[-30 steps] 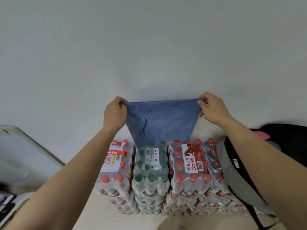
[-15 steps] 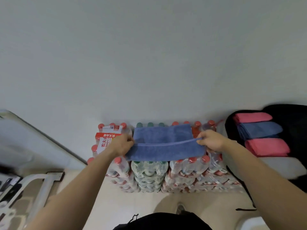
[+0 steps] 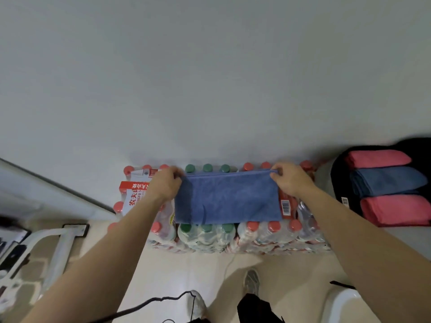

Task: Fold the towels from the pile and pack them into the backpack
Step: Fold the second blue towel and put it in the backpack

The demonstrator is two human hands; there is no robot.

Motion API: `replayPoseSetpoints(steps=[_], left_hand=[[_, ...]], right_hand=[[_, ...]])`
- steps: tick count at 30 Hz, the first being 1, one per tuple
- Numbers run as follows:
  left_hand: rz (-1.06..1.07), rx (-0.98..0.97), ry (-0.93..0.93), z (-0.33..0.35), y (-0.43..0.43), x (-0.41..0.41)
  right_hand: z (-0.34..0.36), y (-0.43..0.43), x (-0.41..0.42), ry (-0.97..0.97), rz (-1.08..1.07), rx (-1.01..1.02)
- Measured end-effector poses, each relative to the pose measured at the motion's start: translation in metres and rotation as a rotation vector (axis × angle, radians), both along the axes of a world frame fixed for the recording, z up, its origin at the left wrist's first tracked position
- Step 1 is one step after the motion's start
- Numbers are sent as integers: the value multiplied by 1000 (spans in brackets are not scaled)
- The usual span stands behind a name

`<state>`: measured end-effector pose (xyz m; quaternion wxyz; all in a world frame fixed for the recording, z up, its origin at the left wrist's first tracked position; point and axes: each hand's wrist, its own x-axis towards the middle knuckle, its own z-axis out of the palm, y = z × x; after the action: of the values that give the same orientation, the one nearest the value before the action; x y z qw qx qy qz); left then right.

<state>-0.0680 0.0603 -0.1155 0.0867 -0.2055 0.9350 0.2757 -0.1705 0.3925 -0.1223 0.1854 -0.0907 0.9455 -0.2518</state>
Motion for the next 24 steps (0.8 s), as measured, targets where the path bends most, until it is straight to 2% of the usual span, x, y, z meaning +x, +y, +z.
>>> replayPoseSetpoints(steps=[7,15,20,24], left_hand=[[103,-41,34,-29,0,-15],[114,-93,107,-49,4,-23],[165,-5,106,-55,5,-21],[190,-4,228,-46,11,-14]], right_hand=[[-23,-10,-16,15,-43,132],[-39,-17,-16,26,-103,184],[-41,-18,-10,29,-106,191],[-29,-19,-4,85,-113,200]])
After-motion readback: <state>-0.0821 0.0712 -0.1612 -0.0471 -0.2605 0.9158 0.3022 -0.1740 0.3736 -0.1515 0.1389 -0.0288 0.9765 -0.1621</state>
